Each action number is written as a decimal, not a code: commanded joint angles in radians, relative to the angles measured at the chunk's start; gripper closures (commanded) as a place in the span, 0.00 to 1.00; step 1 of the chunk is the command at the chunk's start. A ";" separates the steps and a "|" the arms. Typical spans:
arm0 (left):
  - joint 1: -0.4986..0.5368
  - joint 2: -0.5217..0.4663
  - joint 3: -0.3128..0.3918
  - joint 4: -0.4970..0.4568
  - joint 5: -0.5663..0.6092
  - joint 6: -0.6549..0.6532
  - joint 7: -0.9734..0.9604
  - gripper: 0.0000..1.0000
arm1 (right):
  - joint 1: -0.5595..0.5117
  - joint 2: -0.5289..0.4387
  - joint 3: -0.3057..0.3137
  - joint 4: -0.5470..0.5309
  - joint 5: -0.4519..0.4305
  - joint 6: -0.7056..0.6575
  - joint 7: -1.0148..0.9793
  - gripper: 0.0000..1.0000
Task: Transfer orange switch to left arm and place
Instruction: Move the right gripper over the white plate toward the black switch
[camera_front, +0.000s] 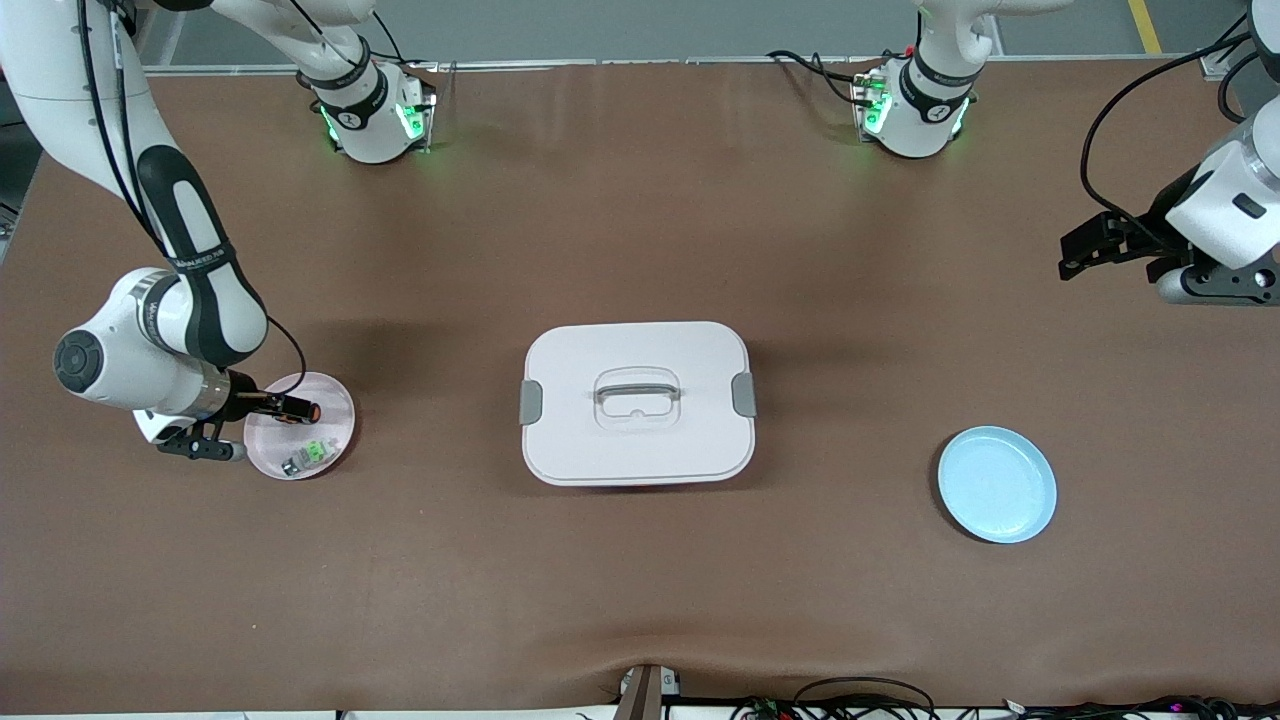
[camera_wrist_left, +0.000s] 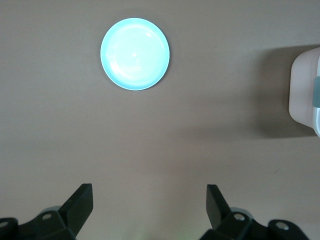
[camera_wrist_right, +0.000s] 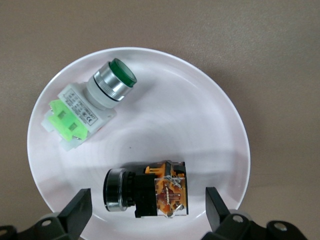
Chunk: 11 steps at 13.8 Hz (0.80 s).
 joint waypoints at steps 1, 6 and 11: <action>0.002 0.011 0.000 0.025 0.012 -0.020 0.005 0.00 | -0.004 -0.003 0.006 -0.017 0.021 0.020 -0.021 0.00; 0.002 0.013 0.001 0.023 0.012 -0.020 0.005 0.00 | -0.003 -0.003 0.009 -0.050 0.022 0.069 -0.021 0.00; 0.002 0.013 0.001 0.023 0.012 -0.020 0.005 0.00 | -0.003 0.005 0.010 -0.051 0.025 0.069 -0.021 0.00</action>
